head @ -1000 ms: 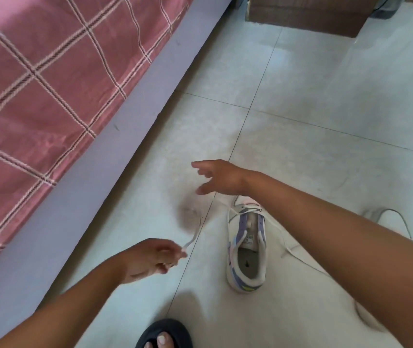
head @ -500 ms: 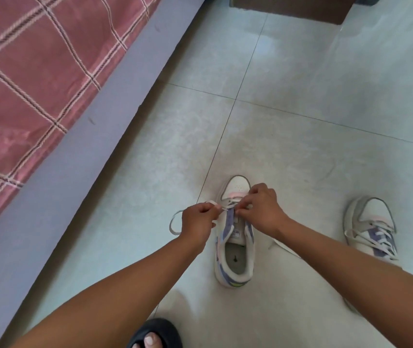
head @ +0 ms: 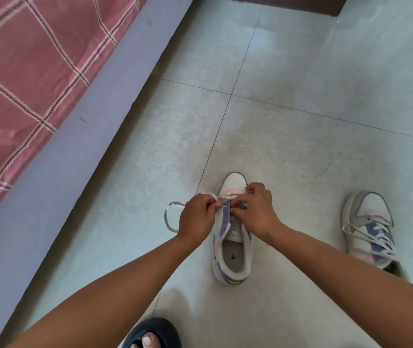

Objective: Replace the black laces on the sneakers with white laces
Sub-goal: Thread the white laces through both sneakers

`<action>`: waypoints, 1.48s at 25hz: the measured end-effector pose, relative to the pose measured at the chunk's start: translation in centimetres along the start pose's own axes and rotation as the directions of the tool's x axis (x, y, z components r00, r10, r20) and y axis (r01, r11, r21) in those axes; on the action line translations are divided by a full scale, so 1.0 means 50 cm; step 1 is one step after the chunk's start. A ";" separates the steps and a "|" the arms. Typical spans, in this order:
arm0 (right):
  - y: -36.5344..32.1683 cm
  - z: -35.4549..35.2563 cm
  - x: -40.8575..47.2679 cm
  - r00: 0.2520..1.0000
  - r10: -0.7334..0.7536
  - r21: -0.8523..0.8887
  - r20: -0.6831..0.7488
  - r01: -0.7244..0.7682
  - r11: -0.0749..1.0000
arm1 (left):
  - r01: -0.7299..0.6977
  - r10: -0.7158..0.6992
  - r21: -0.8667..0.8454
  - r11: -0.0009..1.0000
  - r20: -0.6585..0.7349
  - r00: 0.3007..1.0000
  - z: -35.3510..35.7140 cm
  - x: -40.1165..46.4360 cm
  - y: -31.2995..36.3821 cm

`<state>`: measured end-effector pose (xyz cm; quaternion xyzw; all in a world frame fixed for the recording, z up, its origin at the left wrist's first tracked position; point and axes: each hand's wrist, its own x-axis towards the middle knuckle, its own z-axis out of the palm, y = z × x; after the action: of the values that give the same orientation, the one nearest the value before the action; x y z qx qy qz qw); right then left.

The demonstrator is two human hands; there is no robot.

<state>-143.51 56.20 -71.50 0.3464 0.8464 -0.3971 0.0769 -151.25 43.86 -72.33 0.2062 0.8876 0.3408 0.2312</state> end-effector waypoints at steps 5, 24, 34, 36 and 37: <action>0.003 0.007 0.004 1.000 -0.021 -0.002 -0.006 0.021 1.000 | -0.106 0.105 0.054 0.993 0.024 0.994 0.007 -0.006 0.015; -0.011 -0.106 -0.132 0.739 -0.460 -0.634 0.492 0.667 0.392 | 0.254 -0.344 0.306 0.917 0.290 0.893 0.015 -0.089 0.025; 0.103 -0.129 -0.122 0.816 0.002 -0.710 0.578 0.503 0.493 | 0.223 -0.332 0.362 0.905 0.272 0.903 0.016 -0.068 0.015; 0.014 -0.111 -0.057 0.905 -0.319 -0.582 0.282 0.425 0.693 | 0.219 -0.328 0.368 0.904 0.267 0.906 0.014 -0.068 0.013; -0.031 -0.091 -0.039 0.916 -0.354 -0.496 0.187 0.400 0.771 | 0.213 -0.323 0.372 0.904 0.265 0.908 0.014 -0.069 0.015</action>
<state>-142.40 57.77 -66.69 0.1185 0.9702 -0.1723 0.1223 -147.93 42.90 -71.33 0.1694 0.9028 0.1116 0.3791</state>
